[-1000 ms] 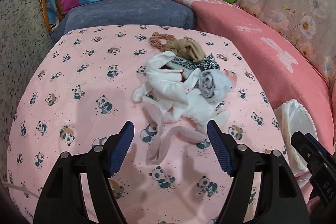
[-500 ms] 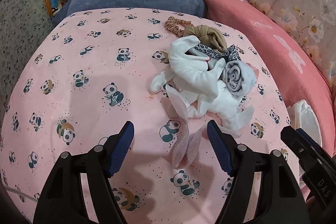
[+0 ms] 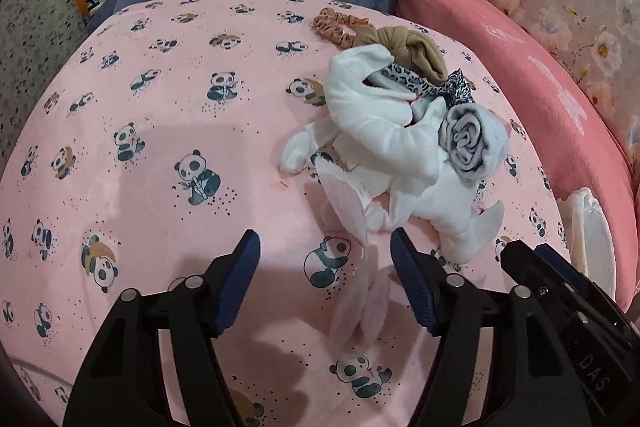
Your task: Collect trash
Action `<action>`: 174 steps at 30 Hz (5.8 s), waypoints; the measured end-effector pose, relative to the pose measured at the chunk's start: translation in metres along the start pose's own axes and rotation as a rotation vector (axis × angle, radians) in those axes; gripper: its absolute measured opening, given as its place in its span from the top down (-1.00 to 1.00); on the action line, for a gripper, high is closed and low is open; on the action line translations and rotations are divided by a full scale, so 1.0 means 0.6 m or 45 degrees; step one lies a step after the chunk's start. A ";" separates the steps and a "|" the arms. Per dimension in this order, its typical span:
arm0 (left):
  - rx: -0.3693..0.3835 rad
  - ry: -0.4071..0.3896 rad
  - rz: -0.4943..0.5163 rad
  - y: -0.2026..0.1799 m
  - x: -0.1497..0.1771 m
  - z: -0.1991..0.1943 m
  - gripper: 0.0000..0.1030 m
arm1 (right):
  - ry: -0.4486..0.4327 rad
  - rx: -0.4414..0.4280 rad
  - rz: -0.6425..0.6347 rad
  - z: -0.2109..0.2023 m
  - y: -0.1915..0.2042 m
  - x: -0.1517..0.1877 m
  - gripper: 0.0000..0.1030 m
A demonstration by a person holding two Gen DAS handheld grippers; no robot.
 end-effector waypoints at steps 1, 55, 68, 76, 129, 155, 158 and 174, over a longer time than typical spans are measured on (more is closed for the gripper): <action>0.002 0.012 -0.006 0.003 0.003 0.004 0.04 | 0.006 0.003 -0.002 0.004 0.001 0.001 -0.04; 0.284 -0.193 0.298 -0.265 -0.018 -0.171 0.90 | -0.415 -0.198 0.199 -0.285 -0.133 -0.072 0.83; 0.446 -0.159 0.511 -0.451 0.017 -0.160 0.90 | -0.487 -0.035 0.428 -0.320 -0.346 -0.041 0.83; 0.532 -0.136 0.572 -0.499 0.046 -0.162 0.90 | -0.498 0.028 0.545 -0.325 -0.439 -0.010 0.83; 0.003 -0.050 0.250 -0.114 0.037 -0.079 0.55 | -0.276 -0.168 0.241 -0.186 -0.173 -0.028 0.83; 0.468 -0.016 0.721 -0.566 0.089 -0.080 0.50 | -0.428 0.085 0.591 -0.270 -0.507 0.006 0.83; 0.465 0.001 0.785 -0.595 0.100 -0.066 0.45 | -0.427 0.109 0.616 -0.267 -0.536 0.008 0.83; 0.371 -0.035 0.760 -0.601 0.082 -0.036 -0.46 | -0.405 0.158 0.658 -0.245 -0.581 0.006 0.73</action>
Point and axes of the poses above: each gripper's, at about its wrist camera, not at the fingertips, and z roughly the way its jaws point, y to its left, x to its underside, the point moved 7 cm from there along z, roughly the way its jaws point, and after that the axes turned 3 degrees about x, right-handed, at the moved point
